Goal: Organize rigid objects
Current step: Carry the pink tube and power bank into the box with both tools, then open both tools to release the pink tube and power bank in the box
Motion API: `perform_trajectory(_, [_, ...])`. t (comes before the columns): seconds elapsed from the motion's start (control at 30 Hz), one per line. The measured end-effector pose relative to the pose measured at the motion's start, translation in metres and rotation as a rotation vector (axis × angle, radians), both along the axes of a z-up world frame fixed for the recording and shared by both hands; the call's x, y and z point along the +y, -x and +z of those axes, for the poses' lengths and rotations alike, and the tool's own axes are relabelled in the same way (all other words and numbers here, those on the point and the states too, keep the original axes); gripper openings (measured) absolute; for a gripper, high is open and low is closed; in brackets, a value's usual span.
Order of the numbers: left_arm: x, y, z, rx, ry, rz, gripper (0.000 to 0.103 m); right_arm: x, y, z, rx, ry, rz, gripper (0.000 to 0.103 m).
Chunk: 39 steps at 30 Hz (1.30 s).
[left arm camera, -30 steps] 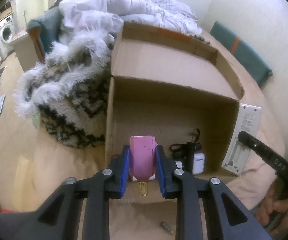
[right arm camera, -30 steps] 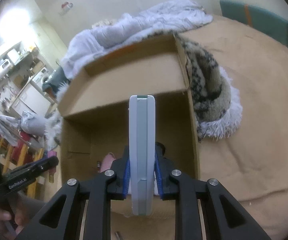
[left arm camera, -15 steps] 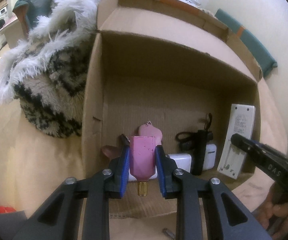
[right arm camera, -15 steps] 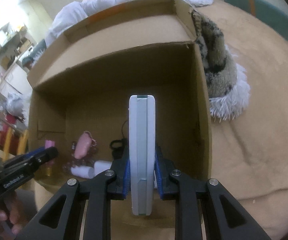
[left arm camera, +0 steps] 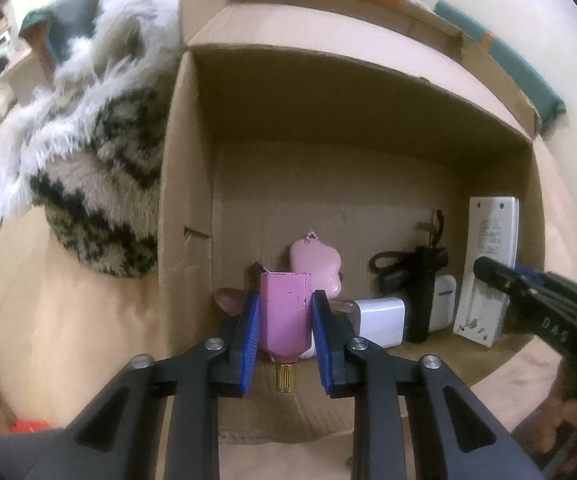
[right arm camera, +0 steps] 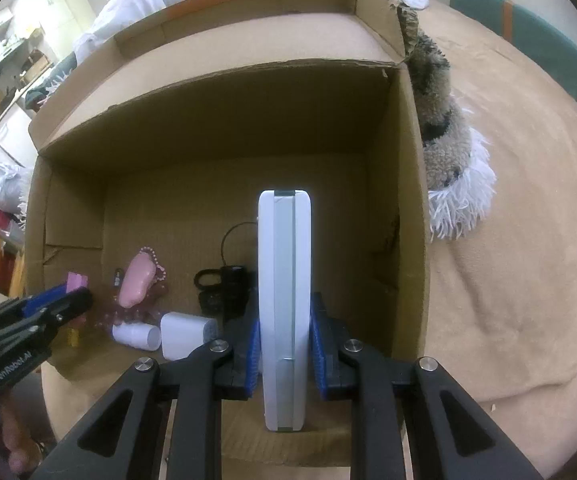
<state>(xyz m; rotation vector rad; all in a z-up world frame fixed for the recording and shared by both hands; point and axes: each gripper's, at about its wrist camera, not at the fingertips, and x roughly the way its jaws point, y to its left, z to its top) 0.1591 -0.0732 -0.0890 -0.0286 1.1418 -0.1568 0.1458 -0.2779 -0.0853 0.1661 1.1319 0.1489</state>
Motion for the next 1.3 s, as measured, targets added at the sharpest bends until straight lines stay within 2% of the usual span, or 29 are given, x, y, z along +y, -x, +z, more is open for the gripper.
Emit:
perform_trajectory(0.33, [-0.007,0.001,-0.008,-0.010,-0.029,-0.012,0.023,0.001,-0.002,0.000,0.001,0.009,0.002,0.023])
perform_trajectory(0.5, [-0.001,0.004,-0.004,-0.011,-0.044,0.001,0.024,-0.008,-0.001,0.004,-0.011,-0.062,-0.025,0.024])
perform_trajectory(0.53, [-0.001,0.004,-0.003,-0.009,-0.042,0.006,0.025,-0.009,-0.001,0.005,-0.012,-0.072,-0.028,0.027])
perform_trajectory(0.6, [0.000,0.005,0.000,-0.015,-0.046,0.017,0.047,-0.010,0.000,0.008,-0.019,-0.088,-0.027,0.035])
perform_trajectory(0.67, [-0.001,0.008,0.007,-0.036,-0.029,0.006,0.055,-0.009,0.000,0.011,-0.033,-0.098,-0.020,0.059])
perform_trajectory(0.7, [-0.003,0.008,0.009,-0.041,-0.032,0.003,0.058,-0.008,0.000,0.013,-0.044,-0.102,-0.018,0.063])
perform_trajectory(0.8, [-0.004,0.009,0.013,-0.048,-0.039,-0.001,0.062,-0.006,0.001,0.018,-0.066,-0.113,-0.005,0.067])
perform_trajectory(0.97, [-0.006,0.009,0.019,-0.056,-0.060,0.000,0.063,0.000,0.000,0.025,-0.094,-0.140,0.027,0.087])
perform_trajectory(1.13, [-0.009,0.014,0.032,-0.084,-0.066,0.001,0.065,0.002,0.003,0.033,-0.150,-0.127,0.023,0.087])
perform_trajectory(1.3, [-0.011,0.023,0.041,-0.102,-0.054,-0.001,0.065,-0.004,0.009,0.037,-0.152,-0.139,0.000,0.087])
